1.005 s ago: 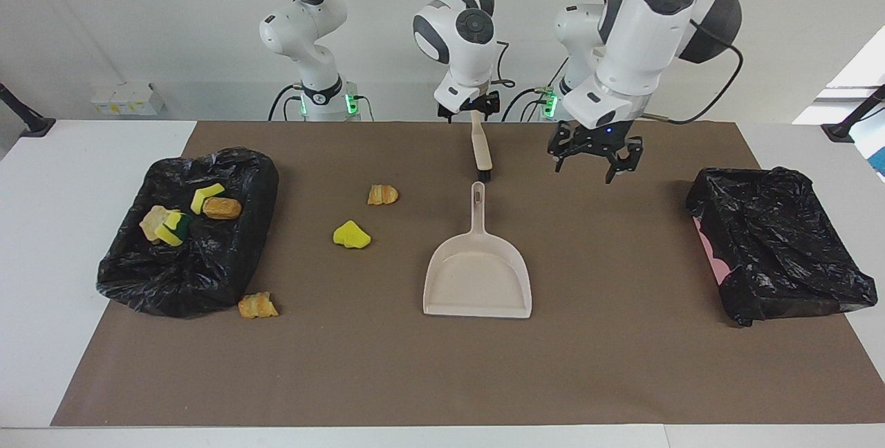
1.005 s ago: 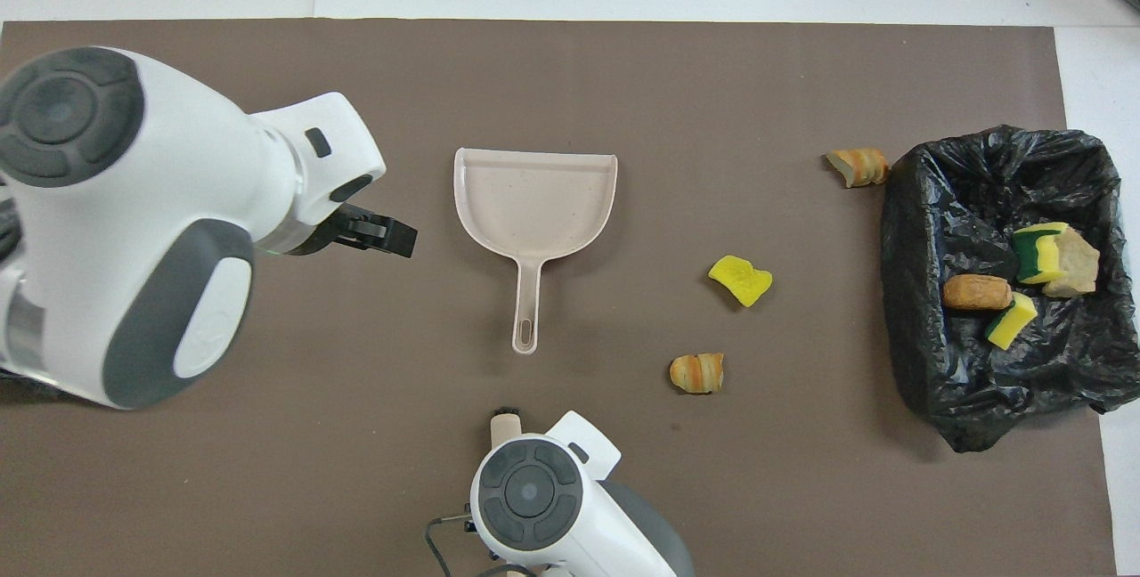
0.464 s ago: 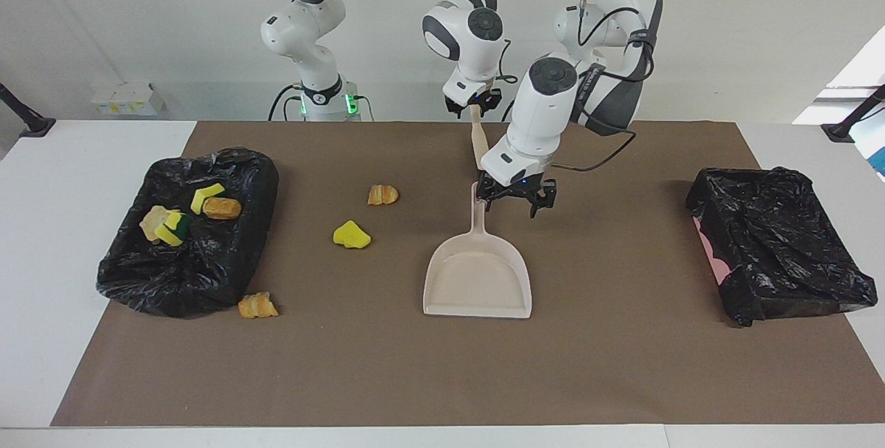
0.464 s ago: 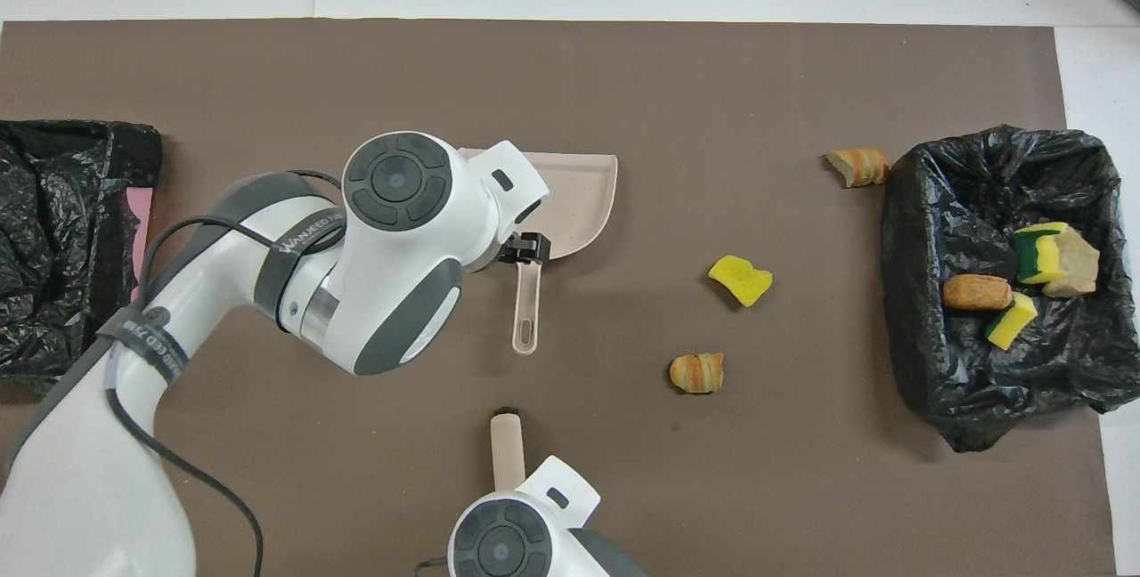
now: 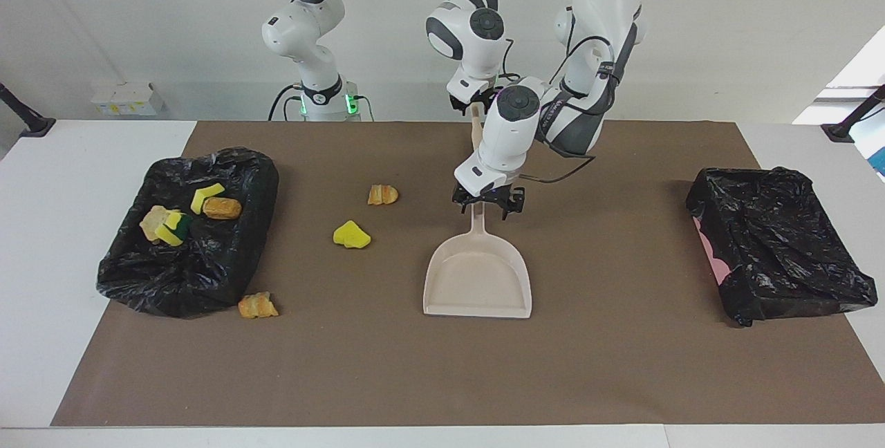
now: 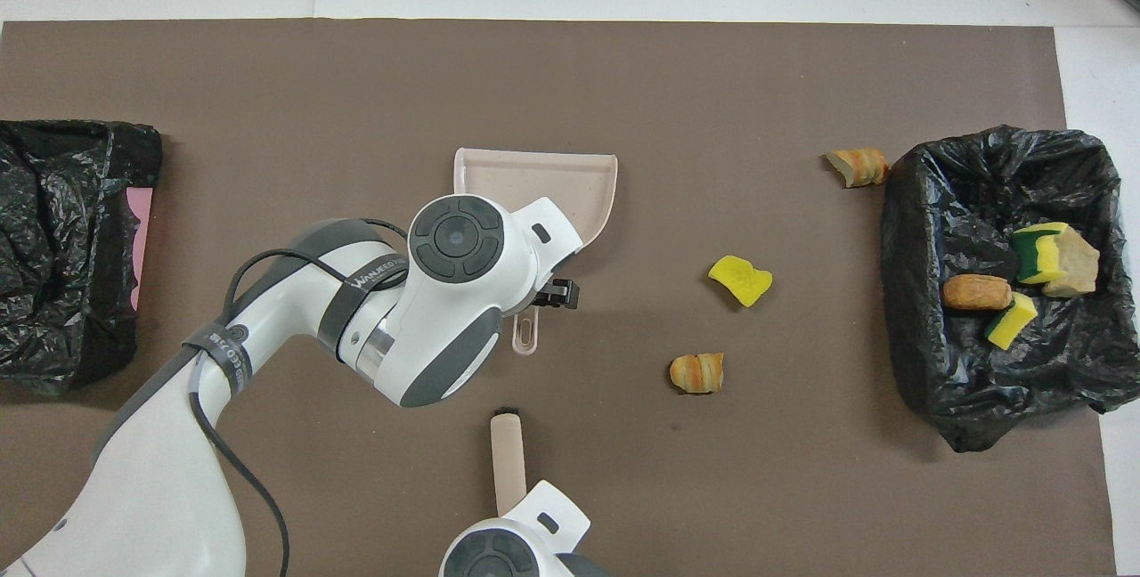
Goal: Sweep and dump trash in bin
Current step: 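Grasp the dustpan handle with the left gripper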
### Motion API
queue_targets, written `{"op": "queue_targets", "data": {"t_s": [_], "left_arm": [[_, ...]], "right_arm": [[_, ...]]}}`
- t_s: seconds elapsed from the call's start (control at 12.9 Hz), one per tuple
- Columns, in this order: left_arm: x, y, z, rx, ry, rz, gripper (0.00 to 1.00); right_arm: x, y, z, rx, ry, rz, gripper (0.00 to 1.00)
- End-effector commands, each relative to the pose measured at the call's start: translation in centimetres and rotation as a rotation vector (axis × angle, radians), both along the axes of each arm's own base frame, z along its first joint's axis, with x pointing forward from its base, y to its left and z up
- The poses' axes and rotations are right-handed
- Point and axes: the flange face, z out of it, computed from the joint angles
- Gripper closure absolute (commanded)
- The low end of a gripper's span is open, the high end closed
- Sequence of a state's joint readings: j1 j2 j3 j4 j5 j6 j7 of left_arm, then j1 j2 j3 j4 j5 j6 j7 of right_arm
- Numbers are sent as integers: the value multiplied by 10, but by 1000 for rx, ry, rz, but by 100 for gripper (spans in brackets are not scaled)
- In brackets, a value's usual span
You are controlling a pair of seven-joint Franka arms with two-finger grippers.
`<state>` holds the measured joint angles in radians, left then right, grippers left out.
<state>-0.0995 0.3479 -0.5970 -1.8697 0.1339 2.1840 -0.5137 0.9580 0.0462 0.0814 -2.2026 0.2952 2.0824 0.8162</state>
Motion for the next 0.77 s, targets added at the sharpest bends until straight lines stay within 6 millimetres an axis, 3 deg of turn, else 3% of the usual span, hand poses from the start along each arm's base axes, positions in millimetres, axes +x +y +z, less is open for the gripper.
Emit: {"op": "queue_targets", "data": {"t_s": [0.0,0.31,0.62,0.7], "left_arm": [[-13,3,-5,22,-20,-1,10],[-11,4,-3,28,-15,-1,68],[-6,10,-3,39,-26,-27,100],[-1,15,1,74,-70,-73,100]], "right_arm": [[-6,-1,-10,1,14,-29,39],[-7,-1,-11,0,15,-26,48],[-6,-1,-13,14,3,-24,49],[-8,0,-17,8,6,-26,49]]}}
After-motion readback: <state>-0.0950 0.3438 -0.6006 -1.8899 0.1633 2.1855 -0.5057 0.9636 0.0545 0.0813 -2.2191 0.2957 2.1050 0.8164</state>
